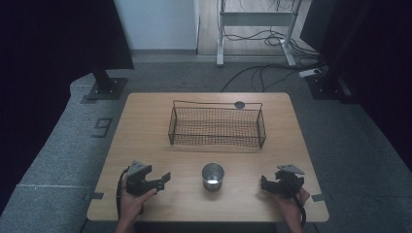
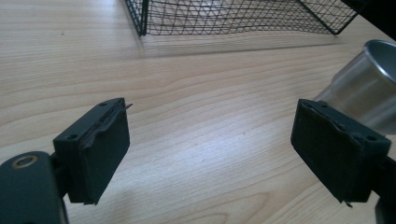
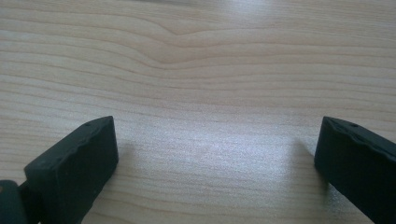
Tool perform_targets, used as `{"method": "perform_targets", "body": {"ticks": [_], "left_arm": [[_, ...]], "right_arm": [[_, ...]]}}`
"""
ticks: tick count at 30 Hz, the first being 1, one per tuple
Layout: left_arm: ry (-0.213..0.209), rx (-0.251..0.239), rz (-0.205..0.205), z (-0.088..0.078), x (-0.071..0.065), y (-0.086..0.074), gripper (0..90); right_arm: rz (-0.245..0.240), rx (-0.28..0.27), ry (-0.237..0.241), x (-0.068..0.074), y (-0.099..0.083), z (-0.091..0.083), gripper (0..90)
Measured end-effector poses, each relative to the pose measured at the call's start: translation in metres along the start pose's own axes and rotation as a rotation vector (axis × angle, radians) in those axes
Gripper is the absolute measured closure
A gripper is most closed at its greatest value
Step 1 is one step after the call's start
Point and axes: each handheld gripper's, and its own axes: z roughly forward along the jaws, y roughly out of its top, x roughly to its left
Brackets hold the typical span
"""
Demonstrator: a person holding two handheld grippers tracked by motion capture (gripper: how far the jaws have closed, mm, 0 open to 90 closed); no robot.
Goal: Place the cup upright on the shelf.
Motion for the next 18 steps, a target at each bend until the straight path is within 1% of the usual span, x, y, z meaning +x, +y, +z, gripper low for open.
{"method": "perform_targets", "body": {"ticks": [12,18], "left_arm": [[-0.059,-0.017,0.028,0.001,-0.021,0.007,11.8],[-0.081,-0.017,0.045,0.002,-0.028,0.009,11.8]], "right_arm": [[0.0,0.0,0.0,0.0,0.0,0.0,0.0],[-0.001,0.0,0.0,0.0,0.0,0.0,0.0]]}}
